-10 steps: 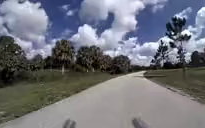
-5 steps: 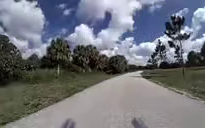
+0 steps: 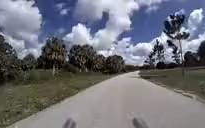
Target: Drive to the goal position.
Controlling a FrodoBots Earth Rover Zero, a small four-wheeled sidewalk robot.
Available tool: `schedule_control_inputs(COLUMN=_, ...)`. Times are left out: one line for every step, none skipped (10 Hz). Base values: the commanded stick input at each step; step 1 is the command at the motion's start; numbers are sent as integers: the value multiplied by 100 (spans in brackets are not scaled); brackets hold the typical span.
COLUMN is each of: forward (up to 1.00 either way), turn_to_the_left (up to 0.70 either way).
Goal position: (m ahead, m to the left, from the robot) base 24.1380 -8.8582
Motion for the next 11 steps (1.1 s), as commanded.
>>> schedule_control_inputs(forward=70, turn_to_the_left=0)
schedule_control_inputs(forward=70, turn_to_the_left=0)
schedule_control_inputs(forward=70, turn_to_the_left=0)
schedule_control_inputs(forward=70, turn_to_the_left=0)
schedule_control_inputs(forward=70, turn_to_the_left=0)
schedule_control_inputs(forward=70, turn_to_the_left=0)
schedule_control_inputs(forward=70, turn_to_the_left=0)
schedule_control_inputs(forward=70, turn_to_the_left=0)
schedule_control_inputs(forward=70, turn_to_the_left=0)
schedule_control_inputs(forward=70, turn_to_the_left=0)
schedule_control_inputs(forward=70, turn_to_the_left=0)
